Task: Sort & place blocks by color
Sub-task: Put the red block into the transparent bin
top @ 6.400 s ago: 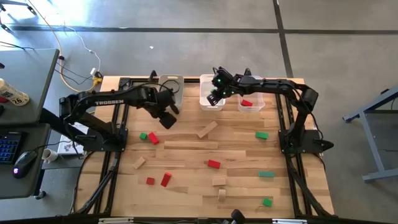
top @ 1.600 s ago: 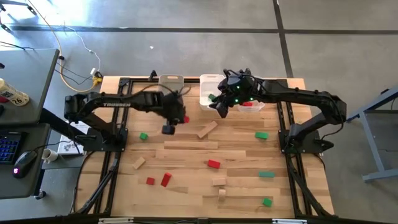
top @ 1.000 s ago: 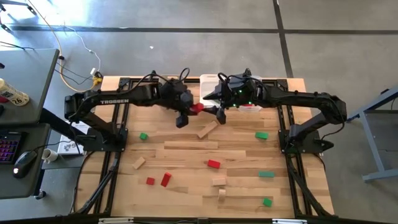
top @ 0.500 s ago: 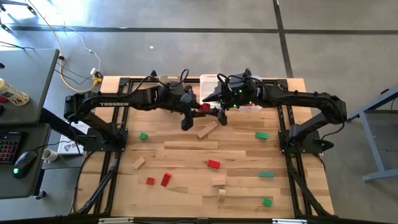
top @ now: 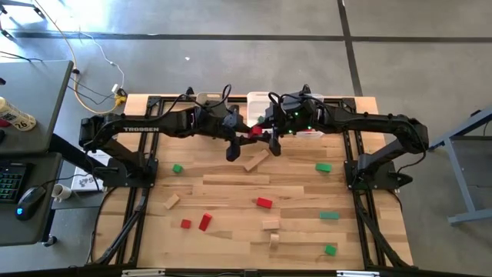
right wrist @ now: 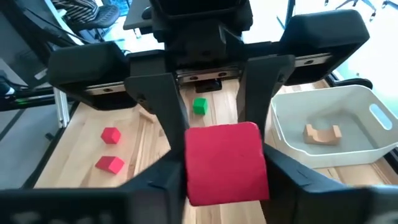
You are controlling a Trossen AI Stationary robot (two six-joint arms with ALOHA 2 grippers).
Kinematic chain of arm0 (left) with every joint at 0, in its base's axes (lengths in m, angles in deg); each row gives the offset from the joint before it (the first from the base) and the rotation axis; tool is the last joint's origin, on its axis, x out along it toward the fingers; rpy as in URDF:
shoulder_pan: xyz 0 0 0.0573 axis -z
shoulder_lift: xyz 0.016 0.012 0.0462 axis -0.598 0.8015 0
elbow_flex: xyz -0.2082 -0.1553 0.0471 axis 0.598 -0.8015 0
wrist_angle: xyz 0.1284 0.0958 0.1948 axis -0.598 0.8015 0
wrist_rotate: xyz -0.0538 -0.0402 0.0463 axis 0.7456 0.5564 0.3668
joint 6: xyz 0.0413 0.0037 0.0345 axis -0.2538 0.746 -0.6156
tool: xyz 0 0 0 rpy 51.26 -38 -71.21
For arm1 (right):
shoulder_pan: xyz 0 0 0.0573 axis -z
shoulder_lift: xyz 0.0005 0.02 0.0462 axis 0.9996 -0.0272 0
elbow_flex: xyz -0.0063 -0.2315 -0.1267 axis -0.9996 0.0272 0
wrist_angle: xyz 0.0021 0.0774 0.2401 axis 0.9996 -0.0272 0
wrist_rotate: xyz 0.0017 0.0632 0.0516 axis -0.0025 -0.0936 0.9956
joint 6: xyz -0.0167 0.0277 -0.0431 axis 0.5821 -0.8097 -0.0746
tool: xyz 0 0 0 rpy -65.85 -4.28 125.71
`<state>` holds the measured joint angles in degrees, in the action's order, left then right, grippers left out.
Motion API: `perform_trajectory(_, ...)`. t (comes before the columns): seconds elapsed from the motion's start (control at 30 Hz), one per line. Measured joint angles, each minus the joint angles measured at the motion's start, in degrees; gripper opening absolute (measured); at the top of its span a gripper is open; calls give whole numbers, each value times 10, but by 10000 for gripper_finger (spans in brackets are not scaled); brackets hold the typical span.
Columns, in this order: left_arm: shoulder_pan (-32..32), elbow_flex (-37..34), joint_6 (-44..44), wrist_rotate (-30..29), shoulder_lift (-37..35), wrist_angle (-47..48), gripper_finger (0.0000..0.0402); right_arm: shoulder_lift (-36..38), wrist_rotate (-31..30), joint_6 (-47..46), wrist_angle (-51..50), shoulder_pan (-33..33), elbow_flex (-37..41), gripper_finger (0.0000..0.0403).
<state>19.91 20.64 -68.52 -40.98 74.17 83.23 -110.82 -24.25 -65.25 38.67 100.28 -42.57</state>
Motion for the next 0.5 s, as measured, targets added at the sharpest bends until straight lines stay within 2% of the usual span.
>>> perform_trajectory(0.07,0,0,0,1,0,1,146,0,7,0,-1,0,0,102)
perform_trajectory(0.33,0,0,23,-27,0,1,179,0,5,-16,-6,0,0,103)
perform_trajectory(0.5,0,0,19,-32,0,16,201,0,-32,-29,-54,0,0,103)
